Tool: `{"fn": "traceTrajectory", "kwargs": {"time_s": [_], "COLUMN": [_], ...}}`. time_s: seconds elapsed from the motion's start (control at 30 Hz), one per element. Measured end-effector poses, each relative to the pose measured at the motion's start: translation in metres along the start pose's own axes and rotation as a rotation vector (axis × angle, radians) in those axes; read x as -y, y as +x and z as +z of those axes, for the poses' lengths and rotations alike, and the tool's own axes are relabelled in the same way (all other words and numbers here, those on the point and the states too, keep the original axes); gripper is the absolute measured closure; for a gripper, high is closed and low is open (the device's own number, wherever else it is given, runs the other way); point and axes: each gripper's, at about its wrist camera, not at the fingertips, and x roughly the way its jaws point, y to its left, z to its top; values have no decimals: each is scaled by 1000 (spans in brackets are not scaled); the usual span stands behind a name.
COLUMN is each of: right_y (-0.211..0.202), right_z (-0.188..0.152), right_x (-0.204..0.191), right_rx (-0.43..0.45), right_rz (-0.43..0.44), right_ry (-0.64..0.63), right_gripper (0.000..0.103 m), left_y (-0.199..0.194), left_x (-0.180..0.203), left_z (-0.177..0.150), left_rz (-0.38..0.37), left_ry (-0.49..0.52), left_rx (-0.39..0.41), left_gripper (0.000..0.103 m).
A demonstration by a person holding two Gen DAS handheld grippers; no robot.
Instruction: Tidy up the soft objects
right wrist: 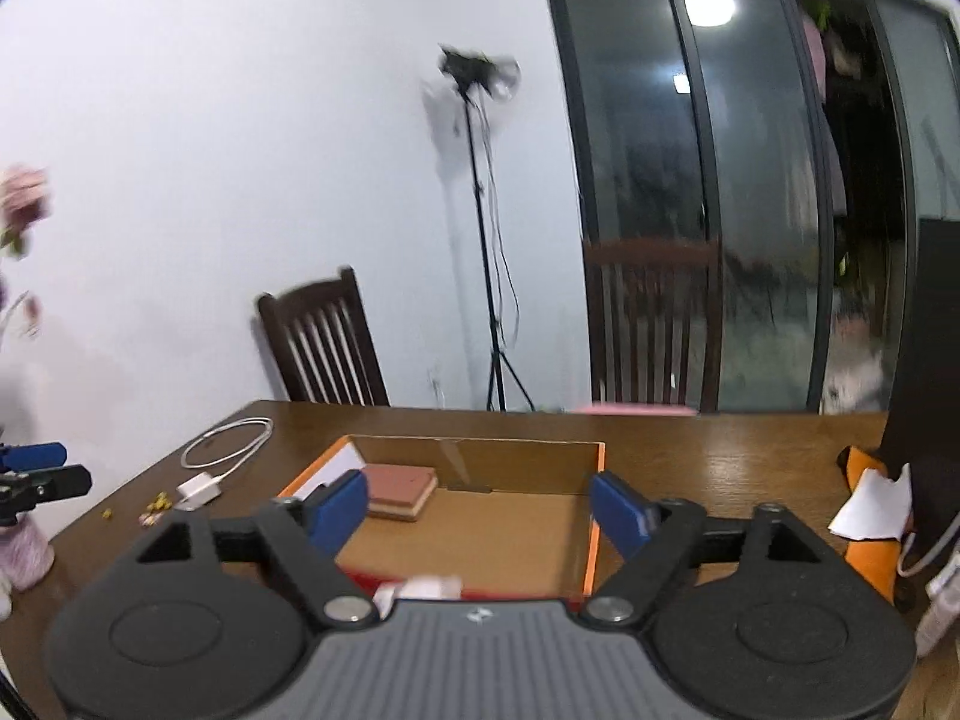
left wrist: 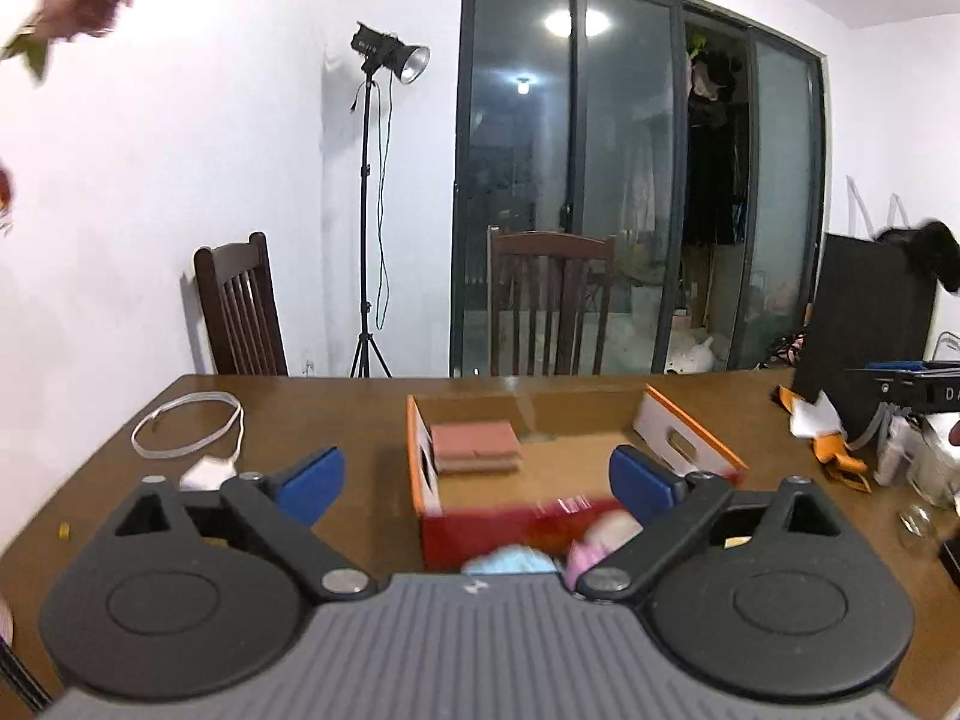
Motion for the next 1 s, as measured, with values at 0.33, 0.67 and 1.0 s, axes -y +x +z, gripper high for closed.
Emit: {"fn": "traceTrajectory", "kwargs": {"time_s": [0.33,0.67,1.0], "right_y": [-76,-45,37], "right_z": [-138,-166,-143], "right_x": [-34,-25,71], "right_rx": [37,-48,-96], "right_rz": [68,166,167], "right_ry": [-56,12,468], "right_gripper": [6,7,39], "left_y": [-81,-50,86], "left_x": [63,83,115], "left_z": [-110,-108,-54], "left_rz": [72,92,-178], "left_ry": [-21,-26,-84], "left_rx": [-59,-88,-160], "left_gripper": [0,0,27]}}
